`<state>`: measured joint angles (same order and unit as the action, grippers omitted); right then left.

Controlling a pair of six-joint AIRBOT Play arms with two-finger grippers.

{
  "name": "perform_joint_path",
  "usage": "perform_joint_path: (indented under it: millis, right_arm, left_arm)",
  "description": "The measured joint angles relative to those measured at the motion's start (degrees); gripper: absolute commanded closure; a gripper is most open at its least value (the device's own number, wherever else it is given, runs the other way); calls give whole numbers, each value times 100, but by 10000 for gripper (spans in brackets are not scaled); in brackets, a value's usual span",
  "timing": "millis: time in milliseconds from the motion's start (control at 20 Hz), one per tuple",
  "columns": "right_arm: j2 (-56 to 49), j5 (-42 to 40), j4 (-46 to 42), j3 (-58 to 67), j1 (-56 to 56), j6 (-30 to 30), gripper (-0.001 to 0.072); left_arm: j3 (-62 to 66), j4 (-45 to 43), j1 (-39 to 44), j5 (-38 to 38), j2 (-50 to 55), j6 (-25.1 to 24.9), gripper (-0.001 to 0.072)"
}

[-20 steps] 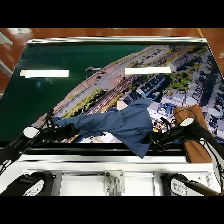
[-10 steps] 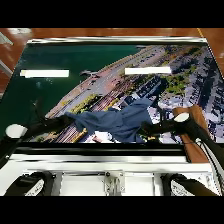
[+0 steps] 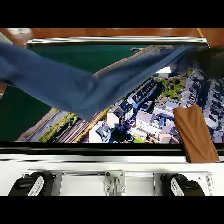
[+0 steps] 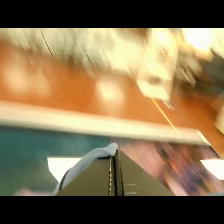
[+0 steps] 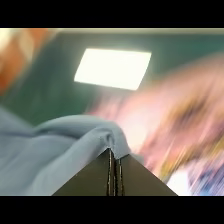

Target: Fold the shirts.

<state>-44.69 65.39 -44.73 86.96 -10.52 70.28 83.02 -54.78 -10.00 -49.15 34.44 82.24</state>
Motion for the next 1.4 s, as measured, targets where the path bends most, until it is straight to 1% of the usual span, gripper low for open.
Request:
perform_joint_path:
  millis: [100,250,350,450,550,650,750,850,950,1000,1150,1250,1400]
  right_arm:
    - [144,-42,-157,852,-179,168,654]
    - [234,164,-481,1722,-304,343,654]
    - [260,573,-765,2011,-337,407,654]
    - [236,1261,-1121,2159,-358,431,654]
    - [133,2184,-1386,2214,-365,501,654]
    - [-13,2970,-1458,2039,-365,767,654]
    - [-101,3401,-1414,1545,-367,1016,654]
    - [-131,3571,-1375,745,-365,1147,654]
    - [-170,3377,-1447,-201,-367,1182,654]
    - [-173,3084,-1449,-756,-367,1176,655]
    - [-302,1805,-1300,-2184,-367,975,654]
    - [-562,911,-1095,-2839,-365,807,654]
    - [-1152,-63,-922,-3324,-367,680,654]
  left_arm:
    - [713,-442,-343,-361,-44,181,663]
    - [1252,-981,-645,-1318,-74,358,663]
    - [1392,-1392,-730,-1974,-79,415,664]
    - [1401,-1853,-780,-2435,-70,424,664]
    - [1244,-2317,-804,-2675,-31,391,664]
    - [892,-2557,-817,-2839,90,326,664]
    - [345,-2588,-820,-2872,302,293,663]
    - [-299,-2507,-826,-2715,619,275,664]
    - [-907,-2271,-828,-2280,1058,262,663]
    - [-1119,-2096,-826,-2044,1318,260,663]
    - [-1449,-1261,-791,-1110,2256,249,663]
    - [-1547,-457,-708,-431,2946,212,662]
    - [-1613,398,-420,4,3882,-2,661]
